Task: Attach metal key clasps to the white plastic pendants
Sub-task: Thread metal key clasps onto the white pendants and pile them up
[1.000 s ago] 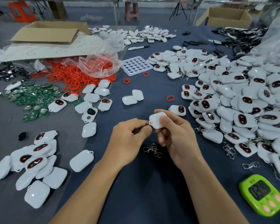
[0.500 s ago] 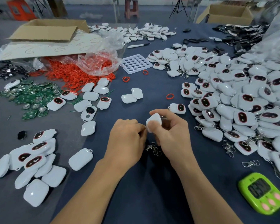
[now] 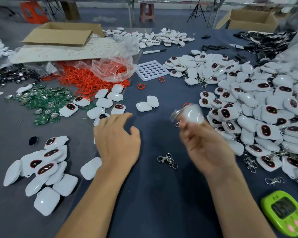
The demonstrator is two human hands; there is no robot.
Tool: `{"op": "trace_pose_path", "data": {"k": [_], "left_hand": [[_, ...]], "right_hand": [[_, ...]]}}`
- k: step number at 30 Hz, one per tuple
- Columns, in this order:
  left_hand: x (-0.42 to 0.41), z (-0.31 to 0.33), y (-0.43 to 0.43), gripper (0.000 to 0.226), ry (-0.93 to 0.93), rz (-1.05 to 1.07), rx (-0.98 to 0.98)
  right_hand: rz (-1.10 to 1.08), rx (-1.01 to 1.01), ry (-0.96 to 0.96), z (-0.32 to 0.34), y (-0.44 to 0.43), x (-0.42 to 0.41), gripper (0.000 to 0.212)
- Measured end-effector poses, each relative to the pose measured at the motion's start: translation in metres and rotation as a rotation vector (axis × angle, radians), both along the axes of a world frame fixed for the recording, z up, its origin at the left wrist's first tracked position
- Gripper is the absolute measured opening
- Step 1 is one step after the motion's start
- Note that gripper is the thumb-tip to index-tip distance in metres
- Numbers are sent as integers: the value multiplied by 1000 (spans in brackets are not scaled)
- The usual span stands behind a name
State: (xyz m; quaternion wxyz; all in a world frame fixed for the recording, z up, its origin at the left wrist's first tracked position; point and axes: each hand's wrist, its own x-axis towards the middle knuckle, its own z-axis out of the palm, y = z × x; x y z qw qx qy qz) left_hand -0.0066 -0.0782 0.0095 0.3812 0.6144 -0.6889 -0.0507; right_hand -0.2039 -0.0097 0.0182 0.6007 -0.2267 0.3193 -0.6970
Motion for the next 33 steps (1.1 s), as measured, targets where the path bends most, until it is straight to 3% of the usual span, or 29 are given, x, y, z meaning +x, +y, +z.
{"op": "trace_pose_path", "data": {"k": [2, 3, 4, 6, 10, 14, 23, 26, 30, 33], "left_hand": [[10, -3, -7, 52, -96, 124, 96], [14, -4, -10, 60, -102, 150, 169], [16, -5, -13, 66, -94, 153, 236], [17, -8, -18, 74, -92, 124, 330], [14, -9, -18, 73, -130, 51, 369], [12, -7, -13, 67, -2, -40, 283], [-3, -9, -5, 78, 199, -218, 84], [-4, -10, -4, 76, 402, -274, 118], [-14, -6, 0, 78, 868, -440, 332], [-22, -3, 6, 69, 979, -524, 302]], "right_hand": [[98, -322, -436, 3, 7, -23, 60], [133, -396, -504, 5, 8, -28, 71], [130, -365, -443, 5, 8, -28, 80], [79, -179, -148, -3, 4, -19, 80], [59, 45, 121, -11, -3, 1, 51], [85, 61, 253, -8, -1, 7, 38], [98, 65, 295, -9, -1, 7, 35], [97, 59, 388, -10, -1, 11, 36], [40, 91, 793, -11, 0, 27, 50], [30, 134, 1017, -12, 1, 39, 61]]}}
